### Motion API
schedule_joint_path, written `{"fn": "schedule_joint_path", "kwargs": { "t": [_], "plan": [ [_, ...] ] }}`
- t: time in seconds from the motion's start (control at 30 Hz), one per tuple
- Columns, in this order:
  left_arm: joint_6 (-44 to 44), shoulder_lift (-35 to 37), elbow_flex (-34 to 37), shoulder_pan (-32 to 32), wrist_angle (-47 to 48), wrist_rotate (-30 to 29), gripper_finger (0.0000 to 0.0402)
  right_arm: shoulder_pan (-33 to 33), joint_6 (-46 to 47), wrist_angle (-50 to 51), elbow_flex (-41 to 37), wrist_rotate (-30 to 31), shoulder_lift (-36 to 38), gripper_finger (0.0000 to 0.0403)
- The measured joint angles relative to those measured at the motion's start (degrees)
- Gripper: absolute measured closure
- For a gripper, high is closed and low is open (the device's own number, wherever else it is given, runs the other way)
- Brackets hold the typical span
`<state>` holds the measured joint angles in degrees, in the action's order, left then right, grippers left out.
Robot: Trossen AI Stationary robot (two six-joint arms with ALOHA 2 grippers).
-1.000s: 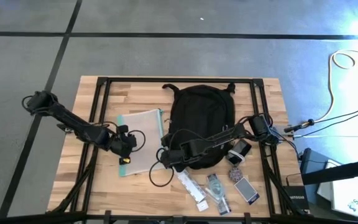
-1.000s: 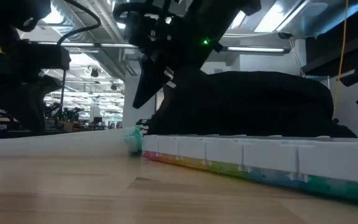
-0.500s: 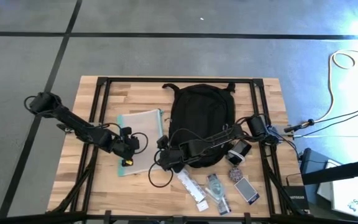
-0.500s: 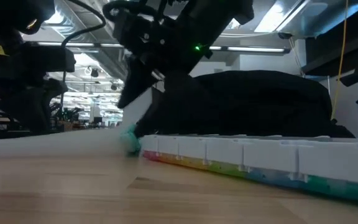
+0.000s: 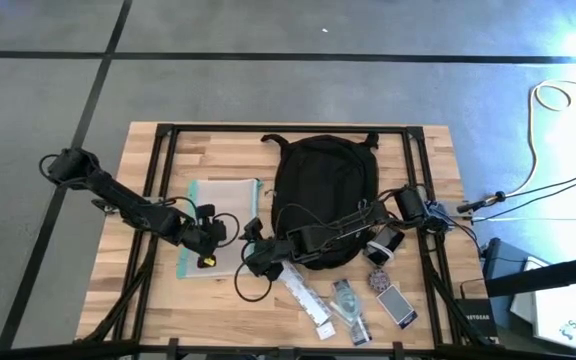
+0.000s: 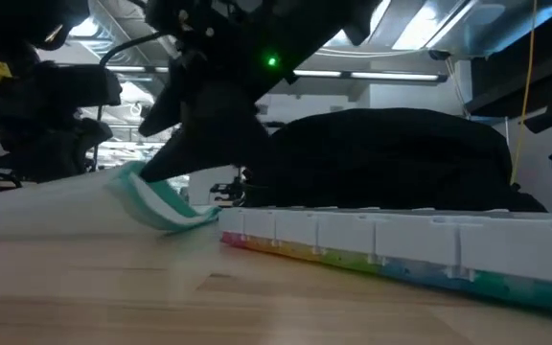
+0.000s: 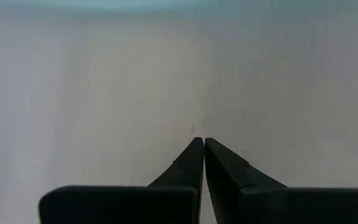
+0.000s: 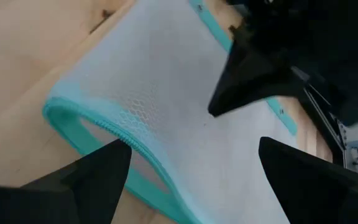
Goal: Unpack backpack
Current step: Open the transparent zipper bag
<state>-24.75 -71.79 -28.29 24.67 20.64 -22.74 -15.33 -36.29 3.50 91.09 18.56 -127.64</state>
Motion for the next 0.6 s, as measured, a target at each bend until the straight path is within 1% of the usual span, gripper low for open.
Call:
{"fn": "schedule_joint_path", "kwargs": {
  "t": [0.17, 0.3, 0.37, 0.47, 0.6],
  "plan": [
    [1.0, 0.0, 0.0, 0.0, -1.4, -0.3, 0.0401, 0.0, -5.5, -4.3, 0.0, 0.0, -2.8, 0.0068],
    [0.9, 0.0, 0.0, 0.0, -1.7, -0.3, 0.0401, 0.0, -6.0, -8.2, 0.0, 0.6, -3.6, 0.0069],
    [0.9, 0.0, 0.0, 0.0, -1.7, -0.3, 0.0401, 0.0, -6.1, -9.0, 0.0, 0.9, -3.7, 0.0078],
    [1.0, 0.0, 0.0, 0.0, -1.7, -0.3, 0.0401, 0.0, -6.2, -9.5, 0.0, 0.9, -3.7, 0.0111],
    [1.0, 0.0, 0.0, 0.0, -1.8, -0.4, 0.0402, 0.0, -6.2, -9.5, 0.0, 0.9, -3.7, 0.0186]
  ]
}}
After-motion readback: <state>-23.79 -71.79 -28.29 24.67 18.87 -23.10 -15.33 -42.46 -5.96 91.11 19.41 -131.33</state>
